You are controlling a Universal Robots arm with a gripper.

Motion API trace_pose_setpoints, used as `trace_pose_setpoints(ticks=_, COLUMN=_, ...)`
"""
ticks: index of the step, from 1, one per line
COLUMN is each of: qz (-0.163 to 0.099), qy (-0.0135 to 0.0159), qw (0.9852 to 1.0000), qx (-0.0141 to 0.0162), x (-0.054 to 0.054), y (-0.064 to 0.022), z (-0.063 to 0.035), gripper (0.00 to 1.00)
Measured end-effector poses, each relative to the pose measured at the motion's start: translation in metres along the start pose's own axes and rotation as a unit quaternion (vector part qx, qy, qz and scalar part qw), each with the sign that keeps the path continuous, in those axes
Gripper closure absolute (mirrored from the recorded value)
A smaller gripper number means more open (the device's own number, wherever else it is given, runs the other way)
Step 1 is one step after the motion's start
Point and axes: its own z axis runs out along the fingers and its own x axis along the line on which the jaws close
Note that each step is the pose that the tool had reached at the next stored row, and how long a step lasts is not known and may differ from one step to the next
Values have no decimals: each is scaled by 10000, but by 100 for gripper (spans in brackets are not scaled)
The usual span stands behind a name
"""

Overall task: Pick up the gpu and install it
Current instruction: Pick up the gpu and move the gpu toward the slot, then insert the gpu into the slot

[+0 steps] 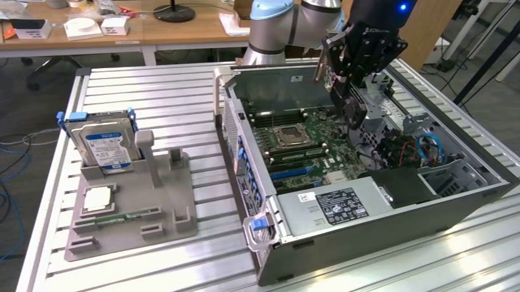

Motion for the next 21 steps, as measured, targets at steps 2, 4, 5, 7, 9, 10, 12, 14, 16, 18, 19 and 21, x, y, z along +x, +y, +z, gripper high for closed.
trace_pose_setpoints(ticks=2, qz=0, qy=0, qw=10000, qx=0, x=0, y=0, z=0, gripper=74)
trace_pose_setpoints(ticks=4, qz=0, qy=0, qw=10000, qx=0, x=-1, y=0, z=0, gripper=74)
trace_pose_setpoints(ticks=5, qz=0, qy=0, qw=10000, qx=0, x=-1, y=0, z=0, gripper=74)
trace_pose_setpoints(ticks=7, qz=0, qy=0, qw=10000, qx=0, x=-1, y=0, z=0, gripper=74)
trace_pose_setpoints(ticks=9, qz=0, qy=0, qw=10000, qx=0, x=-1, y=0, z=0, gripper=74)
trace_pose_setpoints(ticks=10, qz=0, qy=0, qw=10000, qx=0, x=-1, y=0, z=0, gripper=74)
trace_pose_setpoints(ticks=12, qz=0, qy=0, qw=10000, qx=0, x=-1, y=0, z=0, gripper=74)
trace_pose_setpoints(ticks=14, qz=-7, qy=0, qw=10000, qx=0, x=-1, y=0, z=1, gripper=74)
trace_pose_setpoints(ticks=16, qz=-31, qy=2, qw=10000, qx=0, x=-1, y=0, z=2, gripper=74)
trace_pose_setpoints(ticks=18, qz=-68, qy=4, qw=10000, qx=-1, x=-1, y=0, z=3, gripper=74)
trace_pose_setpoints(ticks=19, qz=-92, qy=5, qw=10000, qx=-2, x=-1, y=0, z=3, gripper=74)
trace_pose_setpoints(ticks=21, qz=-147, qy=8, qw=9999, qx=-3, x=-1, y=0, z=4, gripper=74)
